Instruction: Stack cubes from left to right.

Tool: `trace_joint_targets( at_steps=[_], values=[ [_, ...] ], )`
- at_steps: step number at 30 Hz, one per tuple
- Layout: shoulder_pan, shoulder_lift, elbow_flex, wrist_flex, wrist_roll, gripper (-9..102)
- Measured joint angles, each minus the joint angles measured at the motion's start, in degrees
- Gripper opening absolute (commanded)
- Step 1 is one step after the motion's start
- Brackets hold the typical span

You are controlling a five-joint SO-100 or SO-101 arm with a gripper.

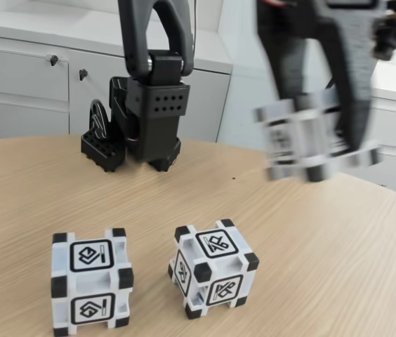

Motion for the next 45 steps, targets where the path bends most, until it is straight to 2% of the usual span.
trace_joint_targets(
  at_steps=[10, 20, 25, 33, 45],
  values=[
    [22.1, 0.0, 0.0, -0.4, -12.8, 17],
    [32.8, 0.0, 0.5, -0.4, -19.5, 17],
    [35.3, 0.0, 7.0, -0.6, -23.6, 17],
    [35.1, 0.1, 13.4, -8.9, -24.2, 17],
    [35.2, -1.1, 17.0, -9.9, -29.4, 17]
  ],
)
